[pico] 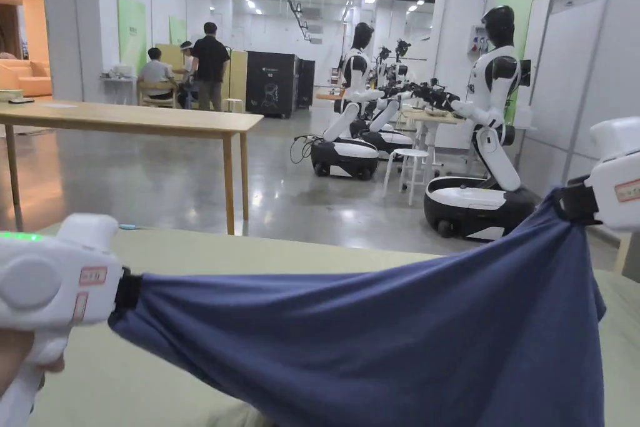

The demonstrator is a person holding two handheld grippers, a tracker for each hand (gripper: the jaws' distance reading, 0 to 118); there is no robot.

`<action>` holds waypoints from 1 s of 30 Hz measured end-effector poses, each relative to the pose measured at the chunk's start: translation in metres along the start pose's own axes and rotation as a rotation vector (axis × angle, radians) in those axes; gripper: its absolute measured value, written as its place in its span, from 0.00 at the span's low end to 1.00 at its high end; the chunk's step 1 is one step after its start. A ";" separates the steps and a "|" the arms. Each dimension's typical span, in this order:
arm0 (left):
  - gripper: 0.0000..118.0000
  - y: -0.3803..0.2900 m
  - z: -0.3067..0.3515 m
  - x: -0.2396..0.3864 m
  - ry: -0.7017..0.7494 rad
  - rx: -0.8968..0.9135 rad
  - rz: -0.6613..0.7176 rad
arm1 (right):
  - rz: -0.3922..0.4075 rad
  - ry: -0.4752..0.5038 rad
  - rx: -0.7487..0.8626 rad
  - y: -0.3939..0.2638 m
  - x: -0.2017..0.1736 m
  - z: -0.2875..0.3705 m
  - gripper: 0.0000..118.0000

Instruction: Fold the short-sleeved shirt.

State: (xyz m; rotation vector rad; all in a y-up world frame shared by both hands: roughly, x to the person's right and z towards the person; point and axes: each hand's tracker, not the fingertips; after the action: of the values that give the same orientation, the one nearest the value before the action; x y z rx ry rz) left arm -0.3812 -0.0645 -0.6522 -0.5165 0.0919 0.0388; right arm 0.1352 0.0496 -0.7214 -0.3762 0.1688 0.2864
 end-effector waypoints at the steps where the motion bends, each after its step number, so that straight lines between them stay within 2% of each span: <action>1: 0.00 0.014 0.004 0.001 0.003 0.015 -0.002 | -0.026 -0.020 0.026 0.004 0.004 0.008 0.02; 6: 0.00 0.080 0.028 0.007 0.003 0.094 0.004 | -0.105 -0.048 0.086 0.029 0.025 0.031 0.02; 15: 0.00 0.144 0.039 0.013 0.035 0.141 -0.006 | -0.148 -0.056 0.108 0.063 0.041 0.015 0.02; 21: 0.00 0.170 0.015 0.023 0.107 0.128 -0.059 | -0.143 -0.081 0.099 0.088 0.045 -0.016 0.02; 30: 0.00 0.212 -0.038 0.033 0.143 0.147 -0.027 | -0.168 -0.090 0.085 0.122 0.060 -0.080 0.02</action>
State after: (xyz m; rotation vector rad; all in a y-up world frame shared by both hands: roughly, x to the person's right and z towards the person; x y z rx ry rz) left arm -0.3638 0.1017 -0.7927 -0.3735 0.2261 -0.0315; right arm 0.1462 0.1424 -0.8486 -0.2904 0.0604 0.1300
